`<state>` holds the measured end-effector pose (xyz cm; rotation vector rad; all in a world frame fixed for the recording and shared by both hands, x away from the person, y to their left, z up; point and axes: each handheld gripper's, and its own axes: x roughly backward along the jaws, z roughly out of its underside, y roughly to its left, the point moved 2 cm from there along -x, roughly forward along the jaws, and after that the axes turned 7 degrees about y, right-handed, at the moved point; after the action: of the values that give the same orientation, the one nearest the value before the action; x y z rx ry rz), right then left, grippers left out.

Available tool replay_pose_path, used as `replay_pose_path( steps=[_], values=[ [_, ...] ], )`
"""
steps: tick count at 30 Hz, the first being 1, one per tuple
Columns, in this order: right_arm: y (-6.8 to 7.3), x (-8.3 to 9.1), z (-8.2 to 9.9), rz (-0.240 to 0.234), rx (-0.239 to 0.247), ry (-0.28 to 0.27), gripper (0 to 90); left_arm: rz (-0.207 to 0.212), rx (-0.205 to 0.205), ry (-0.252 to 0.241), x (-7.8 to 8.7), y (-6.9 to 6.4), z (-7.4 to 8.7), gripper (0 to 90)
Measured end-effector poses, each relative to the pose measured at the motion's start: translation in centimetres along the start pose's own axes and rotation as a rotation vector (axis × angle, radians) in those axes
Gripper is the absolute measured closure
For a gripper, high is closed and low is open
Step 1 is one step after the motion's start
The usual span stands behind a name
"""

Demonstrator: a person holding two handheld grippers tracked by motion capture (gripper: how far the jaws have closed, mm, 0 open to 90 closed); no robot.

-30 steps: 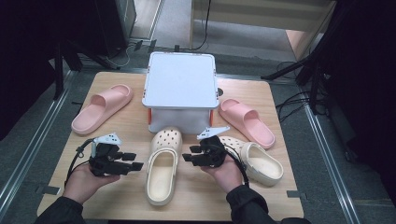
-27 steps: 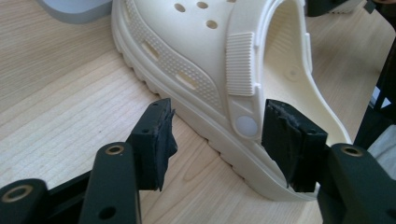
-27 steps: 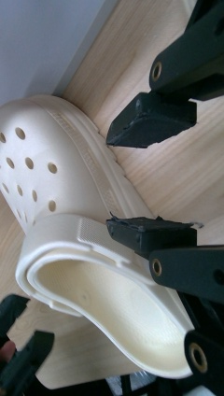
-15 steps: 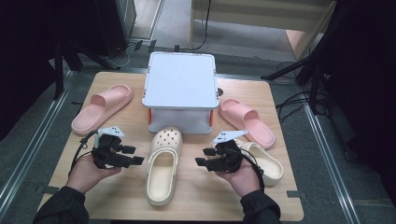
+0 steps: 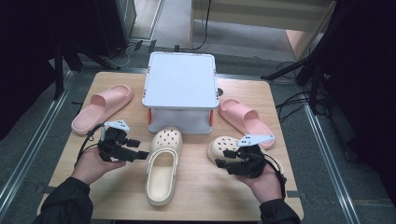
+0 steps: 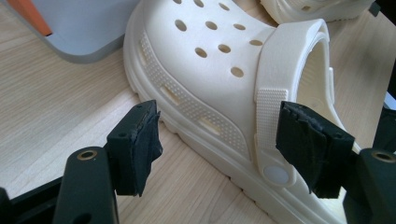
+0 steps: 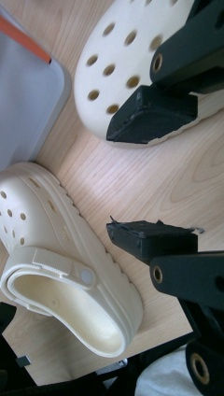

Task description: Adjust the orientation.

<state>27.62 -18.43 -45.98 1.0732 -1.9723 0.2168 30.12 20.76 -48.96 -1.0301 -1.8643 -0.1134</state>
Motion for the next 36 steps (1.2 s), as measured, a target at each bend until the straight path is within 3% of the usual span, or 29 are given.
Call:
replay_pose_path(
  steps=[9,19,25,33,36],
  values=[
    [-1.0,2.3,1.9,0.027,0.004,0.013,48.7,0.01,-0.019,0.0,-0.4,0.0,-0.8,29.8],
    [-2.4,3.9,3.6,0.046,-0.039,0.017,47.3,0.031,-0.011,-0.005,-0.5,0.3,-1.1,29.9],
    [-4.0,5.0,4.7,0.072,-0.086,0.003,47.4,0.031,-0.007,0.0,-0.6,0.3,-1.1,29.9],
    [-5.1,4.8,5.4,0.094,-0.093,0.017,47.1,0.031,-0.01,0.01,-0.7,0.3,-1.1,29.9],
    [-5.5,3.9,5.3,0.091,-0.094,0.051,47.8,0.027,-0.006,0.006,-0.6,0.4,-1.0,29.9]
  ],
)
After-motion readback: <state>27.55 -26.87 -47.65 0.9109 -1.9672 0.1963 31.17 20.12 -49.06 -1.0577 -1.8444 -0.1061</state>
